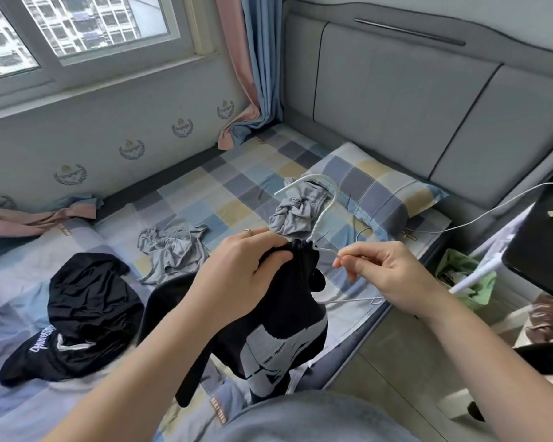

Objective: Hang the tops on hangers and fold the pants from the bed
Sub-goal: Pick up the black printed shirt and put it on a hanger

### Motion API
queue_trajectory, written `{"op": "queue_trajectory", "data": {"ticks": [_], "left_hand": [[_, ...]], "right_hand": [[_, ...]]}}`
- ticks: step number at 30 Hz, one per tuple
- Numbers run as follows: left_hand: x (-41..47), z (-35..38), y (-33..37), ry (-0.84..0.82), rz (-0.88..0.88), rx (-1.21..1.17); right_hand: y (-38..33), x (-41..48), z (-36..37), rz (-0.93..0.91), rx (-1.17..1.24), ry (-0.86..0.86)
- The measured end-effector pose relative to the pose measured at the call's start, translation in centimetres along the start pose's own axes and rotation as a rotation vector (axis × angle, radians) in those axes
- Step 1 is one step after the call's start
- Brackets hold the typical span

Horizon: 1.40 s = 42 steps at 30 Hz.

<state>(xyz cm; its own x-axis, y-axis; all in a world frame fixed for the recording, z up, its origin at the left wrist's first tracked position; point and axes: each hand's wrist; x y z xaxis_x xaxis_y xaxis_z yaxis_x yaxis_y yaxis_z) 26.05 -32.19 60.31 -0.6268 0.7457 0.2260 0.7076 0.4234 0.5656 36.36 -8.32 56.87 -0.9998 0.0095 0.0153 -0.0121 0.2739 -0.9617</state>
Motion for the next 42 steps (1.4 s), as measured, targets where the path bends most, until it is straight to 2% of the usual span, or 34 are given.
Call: {"op": "queue_trajectory", "data": {"ticks": [3, 5, 7, 9, 10, 12, 14, 16, 22, 25, 27, 34, 38, 42], "left_hand": [[0.0, -0.1, -0.3, -0.005, -0.01, -0.027], [-0.1, 0.1, -0.5, 0.019, -0.028, -0.02], [-0.1, 0.2, -0.5, 0.077, -0.055, -0.018], [-0.2, 0.2, -0.7, 0.149, -0.092, -0.041], [-0.3, 0.2, -0.8, 0.18, -0.112, -0.061], [-0.4, 0.2, -0.6, 0.223, -0.152, -0.107], [-0.4, 0.4, -0.2, 0.256, -0.179, -0.134], [-0.4, 0.7, 0.4, 0.286, -0.189, -0.143], [-0.1, 1.2, 0.9, 0.279, -0.239, -0.206], [-0.1, 1.4, 0.8, 0.263, -0.245, -0.217], [-0.1, 1.5, 0.7, 0.249, -0.24, -0.213], [-1.3, 1.0, -0.8, 0.243, -0.25, -0.234], [-1.9, -0.7, -1.8, 0.257, -0.255, -0.226], [-2.7, -2.1, -2.2, 0.173, -0.224, -0.195]], "right_hand": [[-0.1, -0.1, 0.5, 0.013, -0.001, 0.05], [0.2, -0.3, 1.1, -0.015, -0.135, 0.171], [0.4, -0.7, 1.8, -0.137, -0.377, 0.363], [0.6, -1.0, 2.4, -0.262, -0.451, 0.438], [0.6, -1.2, 2.8, -0.27, -0.42, 0.4], [0.7, -1.0, 3.6, -0.172, -0.343, 0.243], [0.9, -0.5, 4.7, -0.069, -0.35, 0.092], [1.0, 0.4, 5.8, -0.024, -0.337, 0.01], [0.7, 1.8, 7.1, -0.065, -0.145, 0.155], [1.0, 1.4, 7.1, -0.104, -0.13, 0.143], [1.3, 1.3, 7.0, -0.066, -0.139, 0.106], [5.9, 0.8, 4.9, 0.209, -0.452, -0.273], [9.1, -0.3, 3.5, 0.324, -0.744, -0.28], [10.5, -0.9, 1.8, 0.293, -0.779, -0.188]]}}
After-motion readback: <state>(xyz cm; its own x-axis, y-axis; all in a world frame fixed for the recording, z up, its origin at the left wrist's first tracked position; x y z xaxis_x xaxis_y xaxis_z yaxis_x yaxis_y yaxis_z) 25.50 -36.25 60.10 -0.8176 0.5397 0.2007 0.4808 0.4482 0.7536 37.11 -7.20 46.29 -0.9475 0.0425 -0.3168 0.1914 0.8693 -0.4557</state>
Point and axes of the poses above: each hand's wrist, its own x-axis towards the middle knuckle, its own z-axis out of the palm, y = z × x, and after that the axes turned 6 degrees about -y, right-handed
